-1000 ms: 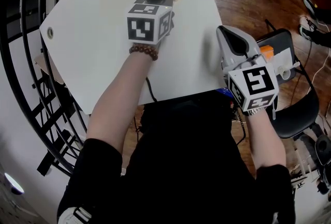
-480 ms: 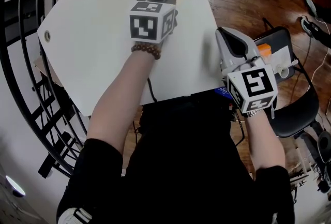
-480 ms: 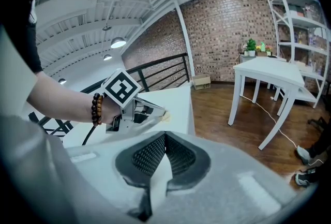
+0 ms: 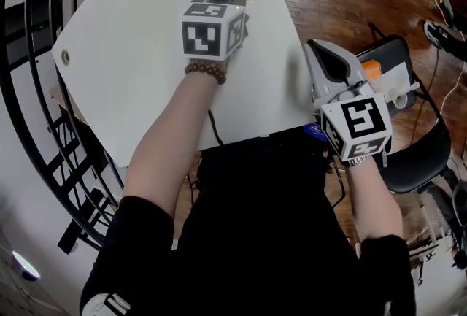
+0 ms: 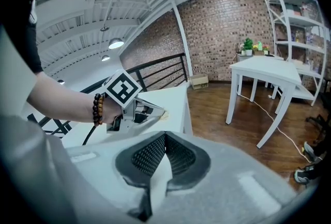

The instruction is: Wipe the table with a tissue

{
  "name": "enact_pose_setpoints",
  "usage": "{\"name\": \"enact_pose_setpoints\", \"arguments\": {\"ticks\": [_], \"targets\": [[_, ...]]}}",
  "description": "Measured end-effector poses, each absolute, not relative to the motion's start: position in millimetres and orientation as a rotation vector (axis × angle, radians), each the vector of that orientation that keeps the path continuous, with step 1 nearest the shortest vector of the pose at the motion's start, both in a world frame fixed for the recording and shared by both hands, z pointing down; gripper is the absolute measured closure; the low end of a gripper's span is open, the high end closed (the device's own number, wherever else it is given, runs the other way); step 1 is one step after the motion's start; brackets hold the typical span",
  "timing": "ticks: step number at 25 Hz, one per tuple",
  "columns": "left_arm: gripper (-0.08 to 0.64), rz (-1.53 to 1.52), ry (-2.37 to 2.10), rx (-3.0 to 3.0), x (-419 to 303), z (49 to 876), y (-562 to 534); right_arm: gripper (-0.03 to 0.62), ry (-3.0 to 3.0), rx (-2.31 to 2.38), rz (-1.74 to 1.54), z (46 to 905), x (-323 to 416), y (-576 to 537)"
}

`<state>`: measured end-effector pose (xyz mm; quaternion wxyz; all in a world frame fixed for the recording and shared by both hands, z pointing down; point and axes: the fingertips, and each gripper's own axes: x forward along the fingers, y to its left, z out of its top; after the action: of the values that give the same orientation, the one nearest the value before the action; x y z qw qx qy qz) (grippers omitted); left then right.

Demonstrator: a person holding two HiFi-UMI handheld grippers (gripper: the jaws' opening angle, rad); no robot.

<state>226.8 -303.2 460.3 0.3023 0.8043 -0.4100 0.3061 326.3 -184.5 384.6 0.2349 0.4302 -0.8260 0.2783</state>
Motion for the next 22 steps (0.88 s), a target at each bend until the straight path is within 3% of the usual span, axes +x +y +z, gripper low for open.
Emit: {"name": "enact_pose_setpoints", "arguments": {"ticks": [22], "targets": [[0.528, 0.808, -1.150, 2.147, 222, 449, -315, 0.601, -2.276, 1.165, 0.783, 396, 329, -185]]}}
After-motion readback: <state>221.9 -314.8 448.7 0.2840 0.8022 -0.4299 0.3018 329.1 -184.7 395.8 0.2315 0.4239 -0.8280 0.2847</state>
